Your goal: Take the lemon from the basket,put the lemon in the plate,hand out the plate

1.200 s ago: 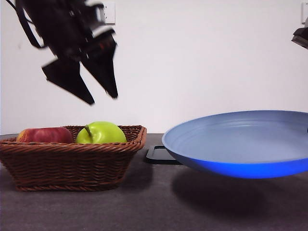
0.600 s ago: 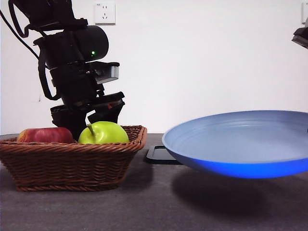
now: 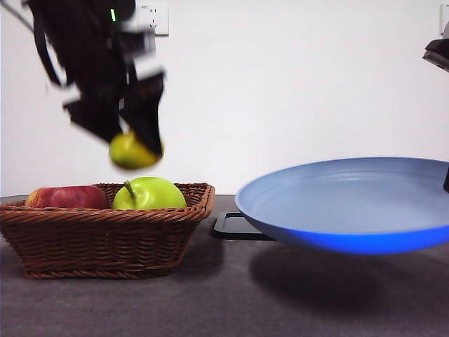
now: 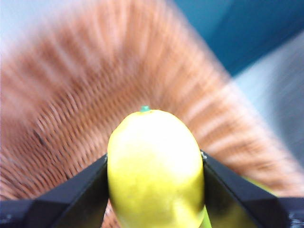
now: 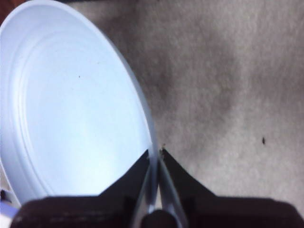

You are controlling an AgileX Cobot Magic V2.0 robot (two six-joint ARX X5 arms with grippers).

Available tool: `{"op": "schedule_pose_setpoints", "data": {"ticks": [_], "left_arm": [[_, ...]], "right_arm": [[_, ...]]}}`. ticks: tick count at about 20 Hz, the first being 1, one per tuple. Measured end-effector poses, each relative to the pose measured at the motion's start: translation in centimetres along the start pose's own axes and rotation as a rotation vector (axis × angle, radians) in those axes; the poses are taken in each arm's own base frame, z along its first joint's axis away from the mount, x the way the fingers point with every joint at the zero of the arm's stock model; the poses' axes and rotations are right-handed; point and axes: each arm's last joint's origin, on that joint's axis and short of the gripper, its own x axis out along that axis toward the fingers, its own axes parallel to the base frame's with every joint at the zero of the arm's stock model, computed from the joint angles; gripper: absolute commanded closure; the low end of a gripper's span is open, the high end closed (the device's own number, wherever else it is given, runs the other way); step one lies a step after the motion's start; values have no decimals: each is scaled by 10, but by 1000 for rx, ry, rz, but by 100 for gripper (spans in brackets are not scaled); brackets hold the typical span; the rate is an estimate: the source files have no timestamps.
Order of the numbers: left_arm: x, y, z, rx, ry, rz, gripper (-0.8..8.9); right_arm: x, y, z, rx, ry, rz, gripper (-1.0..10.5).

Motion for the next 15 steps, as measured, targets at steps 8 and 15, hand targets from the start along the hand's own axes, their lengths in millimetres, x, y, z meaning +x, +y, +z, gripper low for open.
{"op": "schedule_pose_setpoints", "data": {"ticks": [8, 15], "left_arm": [[-51, -107, 9, 202, -168, -390, 623], [-12, -186, -2, 366, -140, -387, 621]], "right_arm": [[0, 1, 4, 53, -34, 8, 944], [0, 4, 3, 58, -4, 133, 944]]}}
